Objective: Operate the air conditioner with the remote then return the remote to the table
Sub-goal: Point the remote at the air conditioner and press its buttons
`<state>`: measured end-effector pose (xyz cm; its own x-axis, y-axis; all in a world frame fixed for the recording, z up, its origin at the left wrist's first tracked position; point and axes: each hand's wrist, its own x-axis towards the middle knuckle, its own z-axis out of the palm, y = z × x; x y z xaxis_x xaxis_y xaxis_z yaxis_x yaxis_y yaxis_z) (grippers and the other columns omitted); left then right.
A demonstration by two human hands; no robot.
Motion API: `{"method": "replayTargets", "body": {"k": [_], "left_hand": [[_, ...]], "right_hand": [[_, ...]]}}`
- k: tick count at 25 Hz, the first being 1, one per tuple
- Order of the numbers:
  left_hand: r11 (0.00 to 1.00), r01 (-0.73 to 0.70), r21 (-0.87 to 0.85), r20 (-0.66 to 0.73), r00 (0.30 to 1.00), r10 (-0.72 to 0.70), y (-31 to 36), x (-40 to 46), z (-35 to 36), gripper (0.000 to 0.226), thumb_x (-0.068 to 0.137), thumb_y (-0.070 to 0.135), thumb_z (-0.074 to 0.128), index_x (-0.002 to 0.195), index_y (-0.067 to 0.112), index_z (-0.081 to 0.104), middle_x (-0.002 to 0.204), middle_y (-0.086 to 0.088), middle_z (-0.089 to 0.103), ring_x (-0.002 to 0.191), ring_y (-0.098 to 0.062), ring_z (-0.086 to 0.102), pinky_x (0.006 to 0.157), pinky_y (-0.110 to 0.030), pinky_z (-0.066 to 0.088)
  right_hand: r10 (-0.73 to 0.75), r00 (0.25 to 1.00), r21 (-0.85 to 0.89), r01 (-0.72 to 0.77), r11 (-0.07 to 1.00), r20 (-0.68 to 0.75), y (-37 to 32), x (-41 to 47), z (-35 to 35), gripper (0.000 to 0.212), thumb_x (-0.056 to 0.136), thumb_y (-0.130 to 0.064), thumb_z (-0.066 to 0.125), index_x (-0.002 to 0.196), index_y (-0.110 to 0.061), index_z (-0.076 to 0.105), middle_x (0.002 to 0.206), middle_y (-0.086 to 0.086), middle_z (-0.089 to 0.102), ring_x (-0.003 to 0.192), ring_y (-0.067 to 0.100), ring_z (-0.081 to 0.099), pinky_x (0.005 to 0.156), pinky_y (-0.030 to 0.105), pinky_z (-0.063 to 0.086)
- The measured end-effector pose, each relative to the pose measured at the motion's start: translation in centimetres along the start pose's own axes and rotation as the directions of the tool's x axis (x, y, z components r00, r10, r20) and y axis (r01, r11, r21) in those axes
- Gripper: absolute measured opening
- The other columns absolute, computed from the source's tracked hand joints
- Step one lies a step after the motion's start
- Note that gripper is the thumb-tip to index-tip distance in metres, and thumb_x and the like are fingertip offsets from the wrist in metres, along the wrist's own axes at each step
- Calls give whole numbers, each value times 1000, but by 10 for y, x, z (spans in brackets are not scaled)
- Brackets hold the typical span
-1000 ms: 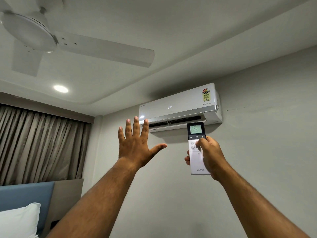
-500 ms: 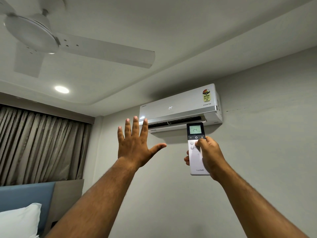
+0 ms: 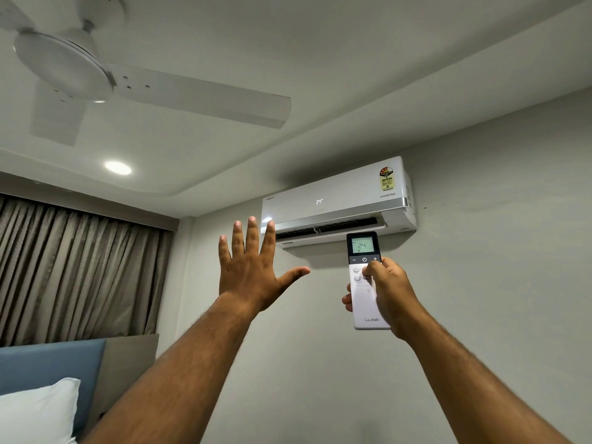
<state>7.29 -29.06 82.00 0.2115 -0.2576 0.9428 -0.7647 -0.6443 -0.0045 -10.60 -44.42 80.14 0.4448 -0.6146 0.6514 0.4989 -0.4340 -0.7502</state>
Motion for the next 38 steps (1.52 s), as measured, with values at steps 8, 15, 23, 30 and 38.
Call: {"method": "replayTargets", "body": {"k": [8, 15, 23, 30, 38], "left_hand": [[1000, -9, -17, 12, 1000, 9, 1, -1, 0, 106, 59, 92, -4, 140, 27, -25, 161, -12, -13, 146, -34, -15, 116, -55, -6], [998, 7, -70, 52, 999, -4, 4, -5, 0, 110, 60, 91, -1, 147, 26, -18, 162, -11, -11, 147, -33, -13, 117, -54, -3], [991, 41, -131, 98, 995, -28, 4, -7, 0, 108, 65, 91, 8, 149, 27, -12, 162, -11, -7, 148, -33, -9, 118, -52, 0], [965, 103, -243, 126, 989, -73, 7, -8, 3, 107, 66, 90, 17, 151, 28, -6, 163, -11, -3, 149, -32, -4, 118, -50, 5], [428, 483, -764, 389, 874, -292, 18, -11, -3, 74, 81, 70, 48, 133, 17, 47, 140, -10, 51, 126, -30, 48, 98, -40, 42]], "right_hand": [[12, 1000, -47, -13, 999, -26, 2, 1, 0, 6, 93, -15, 46, 95, -12, 51, 89, 25, 67, 54, 30, 71, 51, 37, 58], [37, 998, -59, -40, 997, -41, 6, 1, 1, 5, 88, -14, 46, 90, -10, 49, 82, 23, 67, 51, 29, 68, 48, 33, 54], [45, 998, -71, -48, 996, -45, 11, 3, 3, 10, 90, -16, 47, 94, -7, 48, 83, 21, 68, 52, 27, 69, 54, 37, 55], [52, 998, -62, -55, 997, -42, 12, 2, 4, 13, 89, -17, 47, 97, -6, 50, 81, 22, 69, 50, 27, 69, 50, 33, 54], [30, 999, -30, -31, 999, -29, 10, -7, 32, 15, 91, -21, 46, 97, -8, 48, 96, 30, 66, 64, 33, 66, 60, 40, 53]]}}
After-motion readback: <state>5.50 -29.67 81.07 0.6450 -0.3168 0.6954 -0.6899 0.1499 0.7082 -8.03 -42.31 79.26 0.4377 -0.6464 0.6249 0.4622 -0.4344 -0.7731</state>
